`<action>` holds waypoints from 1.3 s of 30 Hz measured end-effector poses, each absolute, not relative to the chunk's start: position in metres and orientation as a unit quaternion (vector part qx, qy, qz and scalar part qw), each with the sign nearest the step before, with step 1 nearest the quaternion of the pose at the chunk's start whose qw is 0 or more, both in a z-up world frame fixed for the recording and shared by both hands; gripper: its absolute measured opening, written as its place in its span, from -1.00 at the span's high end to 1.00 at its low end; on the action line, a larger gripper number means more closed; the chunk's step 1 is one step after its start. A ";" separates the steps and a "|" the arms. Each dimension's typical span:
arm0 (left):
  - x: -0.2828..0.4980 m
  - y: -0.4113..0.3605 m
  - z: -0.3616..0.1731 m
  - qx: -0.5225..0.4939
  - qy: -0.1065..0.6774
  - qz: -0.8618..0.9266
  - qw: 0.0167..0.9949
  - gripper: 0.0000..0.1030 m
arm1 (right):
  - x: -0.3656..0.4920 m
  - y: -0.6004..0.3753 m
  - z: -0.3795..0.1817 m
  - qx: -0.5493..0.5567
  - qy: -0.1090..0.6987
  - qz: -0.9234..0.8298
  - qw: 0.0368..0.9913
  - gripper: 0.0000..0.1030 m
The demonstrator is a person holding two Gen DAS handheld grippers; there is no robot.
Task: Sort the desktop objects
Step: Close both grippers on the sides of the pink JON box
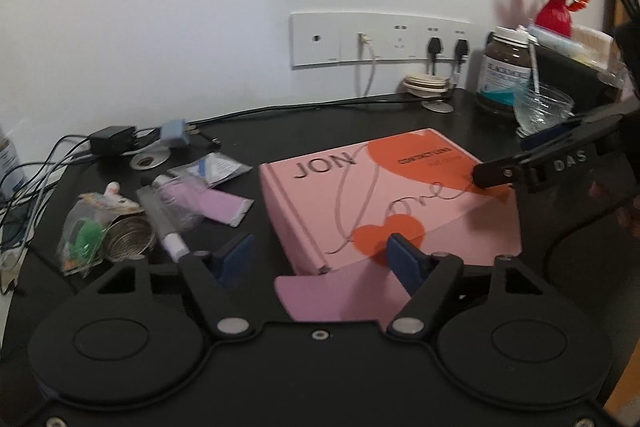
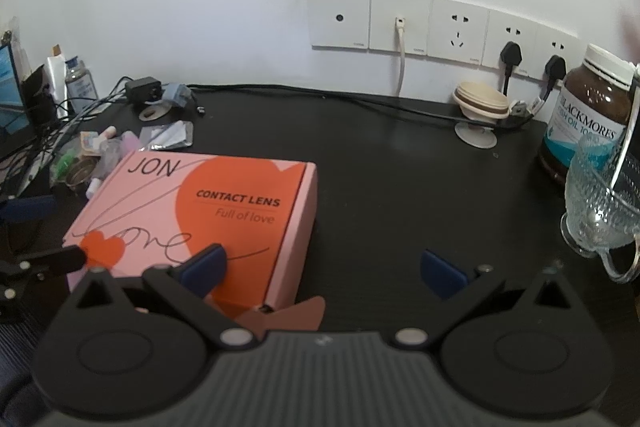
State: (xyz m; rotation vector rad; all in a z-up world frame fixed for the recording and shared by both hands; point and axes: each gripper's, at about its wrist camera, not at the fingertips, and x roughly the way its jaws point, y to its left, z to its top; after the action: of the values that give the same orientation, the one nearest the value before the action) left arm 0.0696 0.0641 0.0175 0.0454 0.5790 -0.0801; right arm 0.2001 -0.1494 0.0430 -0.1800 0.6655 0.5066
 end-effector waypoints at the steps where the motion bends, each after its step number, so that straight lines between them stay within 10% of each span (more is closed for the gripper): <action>1: 0.070 0.063 0.017 0.022 0.287 -0.044 0.957 -0.31 | 0.200 -0.149 0.043 -0.088 0.322 0.247 0.910 -0.99; 23: 0.078 0.060 0.009 0.019 0.301 -0.073 0.951 -0.21 | 0.177 -0.154 0.051 -0.248 0.267 0.431 0.825 -0.95; 29: 0.095 0.055 0.010 0.033 0.308 -0.068 0.949 -0.24 | 0.179 -0.137 0.034 -0.274 0.270 0.440 0.812 -0.40; 39: 0.136 0.049 0.012 0.050 0.312 -0.045 0.948 -0.25 | 0.204 -0.131 0.036 -0.268 0.262 0.415 0.829 -0.22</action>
State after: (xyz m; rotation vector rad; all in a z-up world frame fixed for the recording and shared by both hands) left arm 0.1360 0.0493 0.0117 0.1011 0.6352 -0.0922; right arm 0.2045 -0.1306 0.0358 -0.5681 0.5566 0.8806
